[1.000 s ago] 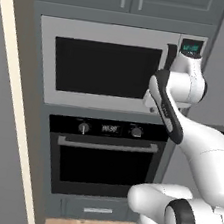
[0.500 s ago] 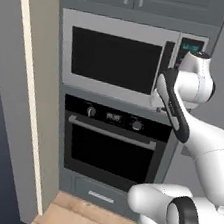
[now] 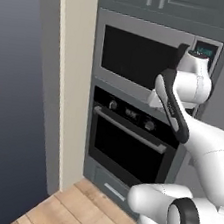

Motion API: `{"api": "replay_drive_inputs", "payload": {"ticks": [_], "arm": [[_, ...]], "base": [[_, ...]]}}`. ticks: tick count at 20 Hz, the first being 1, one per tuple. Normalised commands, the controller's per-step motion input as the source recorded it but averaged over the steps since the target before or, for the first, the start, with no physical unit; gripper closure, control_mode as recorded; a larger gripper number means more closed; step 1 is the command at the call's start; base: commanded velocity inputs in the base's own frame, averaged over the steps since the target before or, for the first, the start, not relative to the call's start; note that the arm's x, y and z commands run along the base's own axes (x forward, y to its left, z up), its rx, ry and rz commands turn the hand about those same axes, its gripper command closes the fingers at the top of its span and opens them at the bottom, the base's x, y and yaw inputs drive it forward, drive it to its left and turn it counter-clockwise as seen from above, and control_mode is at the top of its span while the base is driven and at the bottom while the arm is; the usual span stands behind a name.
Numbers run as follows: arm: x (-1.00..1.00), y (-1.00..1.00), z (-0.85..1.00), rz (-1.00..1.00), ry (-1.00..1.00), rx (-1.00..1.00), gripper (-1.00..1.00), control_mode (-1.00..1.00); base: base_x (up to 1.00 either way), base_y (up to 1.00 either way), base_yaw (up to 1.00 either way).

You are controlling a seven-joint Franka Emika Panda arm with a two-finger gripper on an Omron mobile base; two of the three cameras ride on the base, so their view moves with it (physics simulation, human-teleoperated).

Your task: Take the baked cake out of the oven and place it on the plate for cooling. Then close the oven door.

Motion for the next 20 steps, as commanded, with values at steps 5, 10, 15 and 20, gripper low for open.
{"api": "replay_drive_inputs", "payload": {"ticks": [5,10,15,20], "arm": [[0.00,0.00,0.00,0.00,0.00,0.00,-1.00,1.00],[0.00,0.00,0.00,0.00,0.00,0.00,-1.00,1.00],[-0.12,-0.18,-0.05,0.00,0.00,0.00,-1.00,-1.00],[-0.08,0.55,-0.20,-0.04,-0.04,-0.13,-1.00,-1.00]], "base": [[-0.02,-0.70,0.45],[-0.15,-0.64,0.26],[-0.03,-0.11,0.02],[0.00,0.00,0.00]]}}
